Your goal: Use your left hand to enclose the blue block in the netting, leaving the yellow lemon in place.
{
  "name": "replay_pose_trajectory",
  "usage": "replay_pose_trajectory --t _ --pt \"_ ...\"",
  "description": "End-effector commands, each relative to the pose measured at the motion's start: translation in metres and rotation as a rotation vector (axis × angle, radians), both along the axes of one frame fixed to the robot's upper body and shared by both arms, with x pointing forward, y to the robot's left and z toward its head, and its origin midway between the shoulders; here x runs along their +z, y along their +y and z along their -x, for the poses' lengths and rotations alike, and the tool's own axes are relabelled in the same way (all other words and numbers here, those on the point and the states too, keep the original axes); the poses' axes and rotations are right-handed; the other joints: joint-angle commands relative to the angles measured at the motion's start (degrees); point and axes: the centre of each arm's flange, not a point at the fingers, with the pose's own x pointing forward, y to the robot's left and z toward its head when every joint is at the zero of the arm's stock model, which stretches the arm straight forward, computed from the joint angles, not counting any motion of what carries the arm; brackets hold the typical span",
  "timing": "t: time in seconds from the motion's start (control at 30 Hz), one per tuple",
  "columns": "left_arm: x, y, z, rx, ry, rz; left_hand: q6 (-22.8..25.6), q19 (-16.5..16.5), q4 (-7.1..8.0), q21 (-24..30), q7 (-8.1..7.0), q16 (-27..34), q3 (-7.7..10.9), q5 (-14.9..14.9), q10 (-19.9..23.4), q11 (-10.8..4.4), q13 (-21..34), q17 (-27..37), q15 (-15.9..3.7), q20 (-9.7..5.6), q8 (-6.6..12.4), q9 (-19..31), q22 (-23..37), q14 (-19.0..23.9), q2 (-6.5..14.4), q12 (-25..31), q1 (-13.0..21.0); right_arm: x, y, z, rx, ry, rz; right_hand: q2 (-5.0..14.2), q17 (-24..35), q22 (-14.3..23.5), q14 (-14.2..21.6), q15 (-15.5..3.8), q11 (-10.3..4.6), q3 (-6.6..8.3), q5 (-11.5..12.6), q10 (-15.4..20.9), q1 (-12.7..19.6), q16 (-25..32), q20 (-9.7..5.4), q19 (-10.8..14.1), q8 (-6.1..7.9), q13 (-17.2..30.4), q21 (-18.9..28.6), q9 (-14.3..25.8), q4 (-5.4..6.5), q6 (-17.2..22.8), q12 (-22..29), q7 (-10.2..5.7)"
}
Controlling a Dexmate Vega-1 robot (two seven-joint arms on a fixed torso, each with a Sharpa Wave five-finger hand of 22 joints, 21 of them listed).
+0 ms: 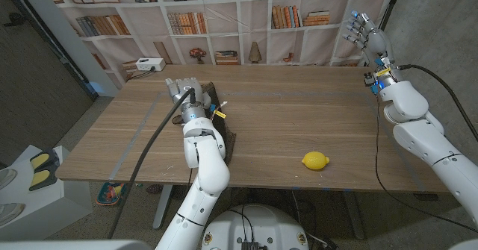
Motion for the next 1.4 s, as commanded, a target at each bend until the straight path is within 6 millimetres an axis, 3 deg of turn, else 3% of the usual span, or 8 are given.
replay_pose_trajectory --t 0.03,0.23,0.43,0.63,1.1,1.17,1.33,1.4 --pt "0.014 0.016 -0.008 0.087 -0.001 0.071 -1.62 0.40 -0.36 -0.29 0.51 -0.20 0.25 0.37 -1.50 1.13 0.33 0.26 -1.73 1.21 -0.76 0.13 0.12 -0.50 0.44 -0.64 -0.50 0.000 0.006 -0.001 0.008 0.002 0.011 -0.18 0.31 0.13 0.52 0.00 0.16 0.41 -0.16 0.54 0.10 0.16 -0.04 0.46 0.16 0.15 0.11 0.20 0.24 0.30 0.07 -0.11" --pt "0.030 0.043 -0.026 0.010 0.008 0.167 -1.95 0.49 -0.68 -0.46 0.88 -0.01 -0.20 0.21 -1.52 2.00 0.38 0.22 -1.57 1.68 -0.94 0.13 0.12 0.23 -0.64 -0.71 -0.91 0.001 0.007 0.002 0.003 0.000 0.016 -0.25 0.31 0.13 0.53 0.07 0.13 0.42 -0.18 0.50 0.08 0.15 -0.06 0.40 0.14 0.15 0.08 0.20 0.24 0.27 0.05 -0.08" --pt "0.044 0.068 -0.045 -0.077 0.085 0.164 -2.03 -0.26 -0.90 -1.00 1.20 -0.51 -0.66 0.23 -2.35 2.38 0.44 0.24 -0.90 1.11 -0.99 0.14 0.11 -0.91 -1.62 -1.11 -1.46 -0.002 0.005 0.006 -0.012 0.003 0.011 -0.33 0.31 0.13 0.51 0.04 0.07 0.41 -0.19 0.54 0.06 0.13 -0.05 0.36 0.15 0.15 0.06 0.19 0.24 0.29 0.07 -0.13" --pt "0.059 0.093 -0.065 -0.143 0.178 0.203 -2.85 -1.18 -0.93 -1.61 1.75 -0.75 -0.86 0.42 -3.04 3.18 0.51 0.32 0.09 1.80 -1.27 0.15 0.14 -1.73 -1.92 -1.43 -1.98 -0.003 0.005 0.009 -0.021 0.011 0.013 -0.39 0.31 0.13 0.50 0.12 0.20 0.41 -0.20 0.52 0.03 0.12 -0.01 0.36 0.15 0.15 0.06 0.19 0.24 0.31 0.05 -0.11" --pt "0.082 0.121 -0.098 -0.120 0.311 0.243 -3.58 -1.30 -1.27 -1.90 2.17 -0.64 -0.51 0.70 -3.24 3.55 0.60 0.33 0.32 1.95 -1.43 0.17 0.20 -1.57 -1.59 -1.54 -1.69 0.000 0.009 0.004 -0.027 0.018 0.013 -0.52 0.32 0.13 0.51 0.10 0.19 0.40 -0.23 0.47 -0.04 0.11 0.01 0.38 0.14 0.16 0.06 0.20 0.26 0.29 0.02 -0.08" --pt "0.085 0.123 -0.103 -0.113 0.332 0.232 -3.87 -1.21 -1.61 -1.93 2.11 -0.63 -0.14 0.83 -3.48 3.66 0.62 0.30 0.31 1.93 -1.48 0.17 0.21 -1.53 -1.26 -1.65 -1.10 0.001 0.010 0.002 -0.026 0.021 0.014 -0.54 0.32 0.13 0.50 0.05 0.19 0.40 -0.24 0.49 -0.05 0.11 0.00 0.38 0.14 0.16 0.06 0.20 0.26 0.30 0.03 -0.07" --pt "0.087 0.126 -0.121 -0.111 0.394 0.194 -4.33 0.67 -3.90 -1.67 1.77 -0.67 1.90 1.26 -4.11 1.46 0.69 0.03 -1.35 0.46 -1.34 0.16 0.23 -1.11 -0.25 -1.99 2.67 0.002 0.013 -0.004 -0.022 0.031 0.016 -0.58 0.32 0.13 0.51 0.07 0.26 0.40 -0.24 0.44 -0.08 0.11 -0.01 0.38 0.14 0.16 0.06 0.20 0.27 0.31 0.01 -0.10" --pt "0.087 0.127 -0.129 -0.099 0.413 0.191 -5.02 1.27 -3.94 -1.53 1.68 -0.84 2.01 1.25 -4.77 1.71 0.66 0.04 -1.43 -0.02 -1.55 0.16 0.24 -1.48 -0.25 -2.28 2.81 0.002 0.013 -0.005 -0.024 0.033 0.016 -0.59 0.32 0.13 0.47 0.11 0.26 0.40 -0.25 0.44 -0.10 0.09 -0.01 0.37 0.12 0.16 0.06 0.20 0.28 0.26 0.01 -0.06"
